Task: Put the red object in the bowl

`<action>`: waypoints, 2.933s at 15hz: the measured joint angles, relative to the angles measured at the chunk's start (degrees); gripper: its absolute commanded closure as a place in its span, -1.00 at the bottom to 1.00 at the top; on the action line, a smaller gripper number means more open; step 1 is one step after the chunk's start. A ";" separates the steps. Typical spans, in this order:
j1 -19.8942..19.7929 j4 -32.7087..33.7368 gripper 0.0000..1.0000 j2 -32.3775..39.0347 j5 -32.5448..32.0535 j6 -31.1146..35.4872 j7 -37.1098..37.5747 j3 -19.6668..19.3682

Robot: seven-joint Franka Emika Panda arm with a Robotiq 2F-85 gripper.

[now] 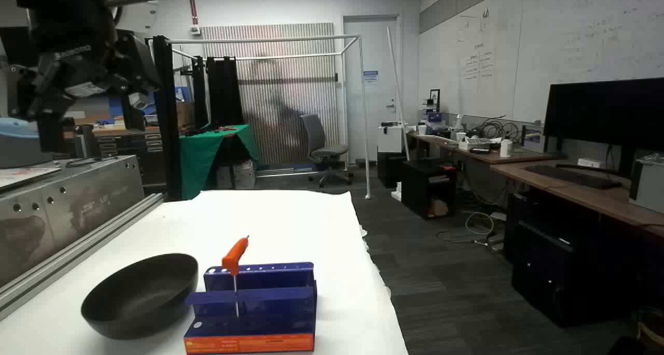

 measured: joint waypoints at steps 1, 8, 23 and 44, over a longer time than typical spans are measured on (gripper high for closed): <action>0.00 0.19 -1.00 -0.02 0.00 0.00 0.00 0.00; 0.08 0.04 -1.00 0.77 0.15 4.54 -0.48 -2.56; -4.72 -5.78 -1.00 16.73 4.96 27.23 -5.92 -14.80; -4.31 -7.16 0.76 17.08 4.95 29.05 -5.74 -14.49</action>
